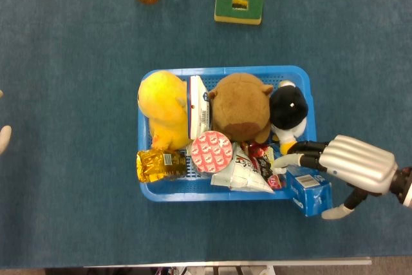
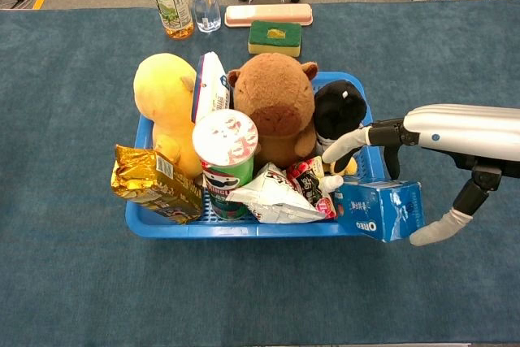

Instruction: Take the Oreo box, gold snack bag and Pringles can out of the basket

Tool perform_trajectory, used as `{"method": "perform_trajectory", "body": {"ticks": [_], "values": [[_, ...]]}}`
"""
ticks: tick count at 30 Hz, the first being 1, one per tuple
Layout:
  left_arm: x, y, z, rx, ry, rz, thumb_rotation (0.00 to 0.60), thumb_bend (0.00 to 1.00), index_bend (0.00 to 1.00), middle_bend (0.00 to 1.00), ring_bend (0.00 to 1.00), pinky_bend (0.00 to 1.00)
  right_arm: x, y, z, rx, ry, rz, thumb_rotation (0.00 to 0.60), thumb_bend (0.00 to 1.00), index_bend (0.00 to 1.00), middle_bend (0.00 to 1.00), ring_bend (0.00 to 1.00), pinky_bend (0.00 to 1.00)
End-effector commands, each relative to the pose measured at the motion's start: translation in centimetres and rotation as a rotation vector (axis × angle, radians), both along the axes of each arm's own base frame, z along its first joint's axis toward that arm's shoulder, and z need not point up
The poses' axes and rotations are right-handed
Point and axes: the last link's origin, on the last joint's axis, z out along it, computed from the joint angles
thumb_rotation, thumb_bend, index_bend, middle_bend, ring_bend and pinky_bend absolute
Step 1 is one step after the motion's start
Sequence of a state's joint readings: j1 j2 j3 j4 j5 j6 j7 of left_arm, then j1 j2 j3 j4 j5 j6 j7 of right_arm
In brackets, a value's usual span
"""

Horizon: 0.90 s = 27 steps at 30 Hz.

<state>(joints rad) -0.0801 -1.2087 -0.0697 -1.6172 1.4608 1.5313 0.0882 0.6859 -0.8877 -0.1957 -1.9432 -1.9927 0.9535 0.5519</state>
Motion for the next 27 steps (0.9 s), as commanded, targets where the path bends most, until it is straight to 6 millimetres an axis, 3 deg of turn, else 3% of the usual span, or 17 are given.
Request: {"method": "perform_trajectory", "body": {"ticks": [1,13,27], "values": [[0.0,0.0,0.0,0.002,-0.001,-0.001,0.6,0.27,0.32,0.35,0.31,0.51,0.0,0.1,0.2,0.001,-0.005,0.0,0.6,0.0,0.17,0.27,0.17,0.45],[0.2,0.1,-0.2,0.002,-0.002,-0.006,0.6,0.27,0.32,0.35,0.31,0.51,-0.1,0.3,0.0,0.039,-0.01,-0.012,0.6,0.0,0.17,0.27,0.17,0.46],[-0.3,-0.2,-0.2,0.006,-0.013,0.008,0.6,0.27,0.32,0.35,0.31,0.51,-0.1,-1.0,-0.9,0.027,0.01,-0.041,0.6,0.0,0.18,0.28,0.17,0.46]]}}
